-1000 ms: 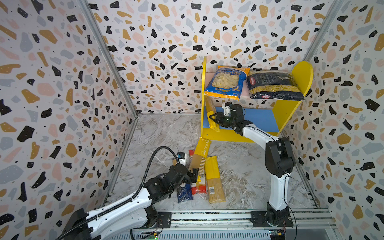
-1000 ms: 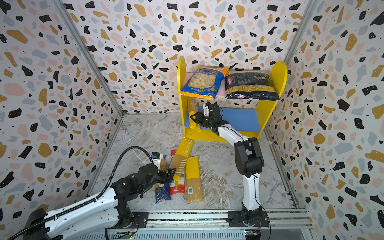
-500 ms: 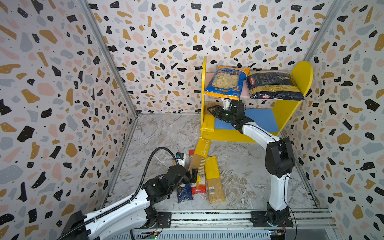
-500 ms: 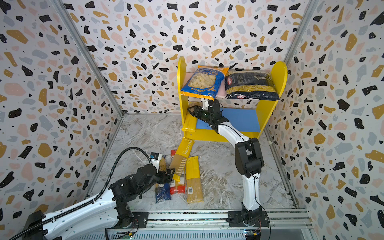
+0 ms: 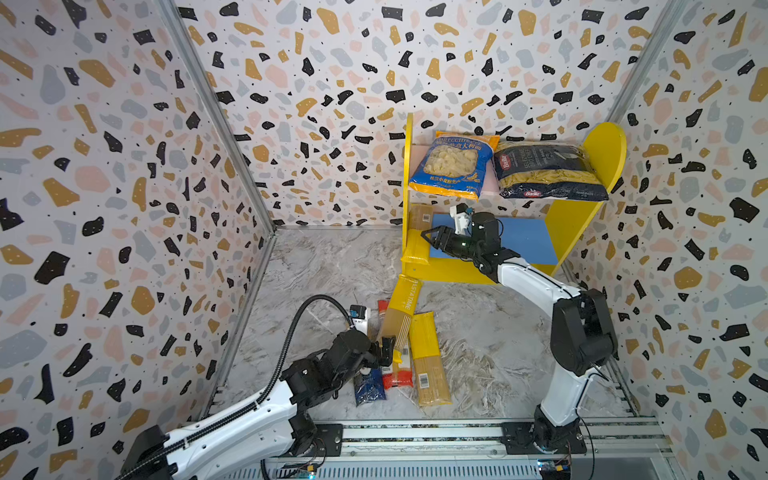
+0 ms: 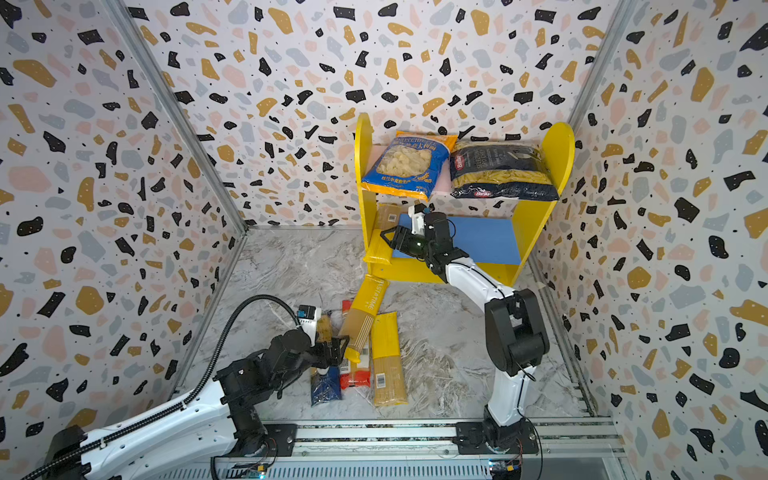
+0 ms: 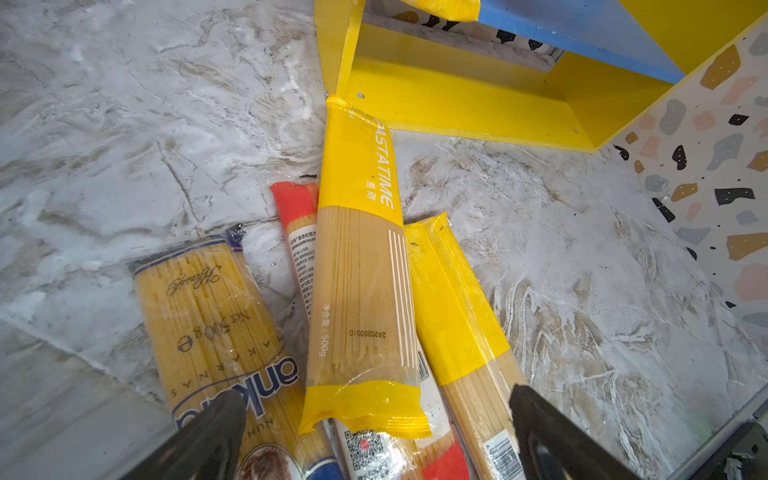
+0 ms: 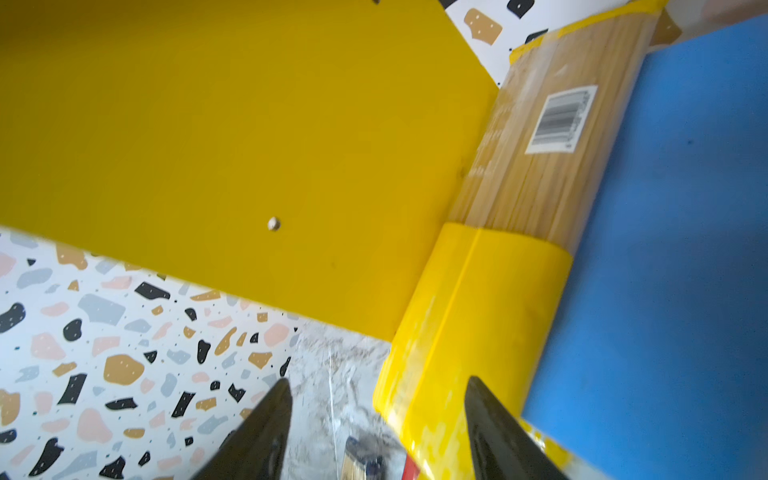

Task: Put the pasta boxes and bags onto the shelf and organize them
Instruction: 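Open the right gripper and withdraw it from the shelf toward the table, then move the right gripper down over the yellow spaghetti pack lying on the table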

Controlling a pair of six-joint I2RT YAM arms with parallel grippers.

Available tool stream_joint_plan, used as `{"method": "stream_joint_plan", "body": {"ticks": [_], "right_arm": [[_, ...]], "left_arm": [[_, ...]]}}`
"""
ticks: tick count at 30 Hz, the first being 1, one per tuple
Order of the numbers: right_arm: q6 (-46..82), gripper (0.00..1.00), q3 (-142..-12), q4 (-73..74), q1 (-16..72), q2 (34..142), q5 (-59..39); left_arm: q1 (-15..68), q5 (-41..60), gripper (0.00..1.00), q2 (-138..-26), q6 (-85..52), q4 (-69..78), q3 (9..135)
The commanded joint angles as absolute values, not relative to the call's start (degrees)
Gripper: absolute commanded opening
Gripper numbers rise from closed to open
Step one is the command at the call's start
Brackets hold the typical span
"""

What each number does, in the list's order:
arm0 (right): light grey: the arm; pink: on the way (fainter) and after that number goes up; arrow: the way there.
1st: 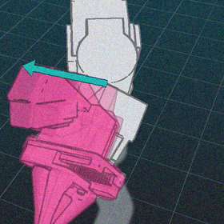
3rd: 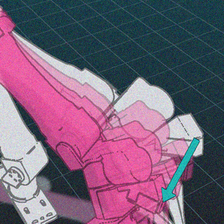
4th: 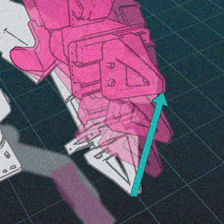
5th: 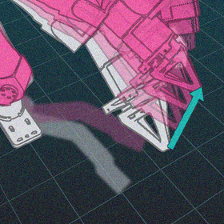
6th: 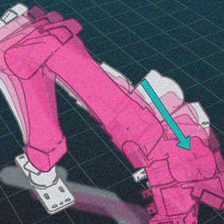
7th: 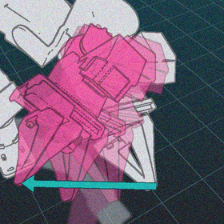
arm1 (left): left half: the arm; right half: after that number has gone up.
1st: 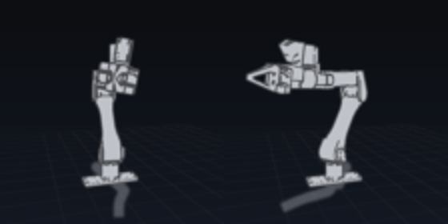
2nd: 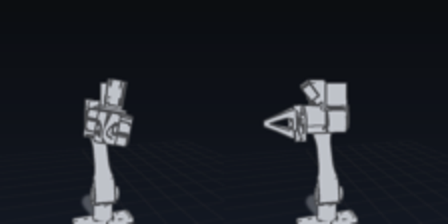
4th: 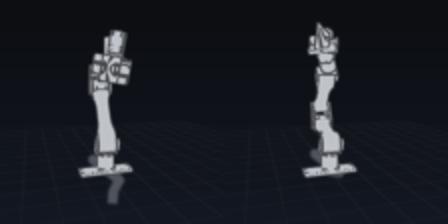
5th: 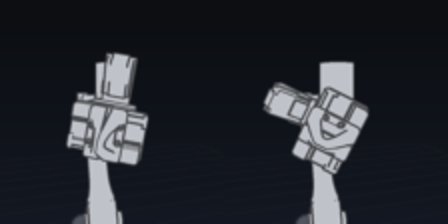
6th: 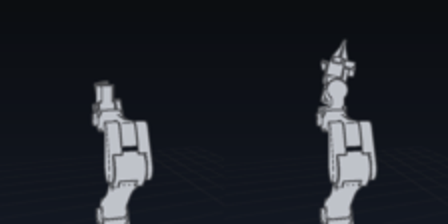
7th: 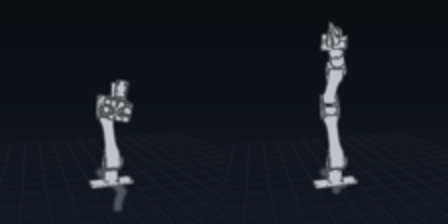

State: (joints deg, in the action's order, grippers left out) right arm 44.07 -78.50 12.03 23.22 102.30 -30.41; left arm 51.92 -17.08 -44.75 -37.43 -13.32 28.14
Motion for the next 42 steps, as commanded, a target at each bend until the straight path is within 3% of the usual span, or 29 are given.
{"method": "stream_joint_plan", "body": {"ticks": [1,12,26,30,42], "right_arm": [[42.7,0.67,-73.8,14.1,23.4,94.3,-31.6],[35.3,0.83,-50.7,2.3,27.9,67.2,-24.5],[37.6,0.92,-27.7,-8.2,32.5,40.7,-20.7],[38.9,0.98,-24.7,-12.1,35.9,36.0,-16.5],[42.8,0.99,-20.0,-12.2,44.3,33.5,-11.2]], "left_arm": [[52.1,-18.1,1.0,-43.4,-38.8,-14.7,27.6],[52.1,-18.7,1.0,-41.6,-41.3,-17.3,26.8],[52.1,-18.4,0.99,-47.8,-44.0,-14.8,27.0],[52.1,-17.9,1.0,-49.5,-45.0,-13.1,26.8],[52.1,-16.9,0.99,-51.2,-45.6,-10.6,25.8]]}}
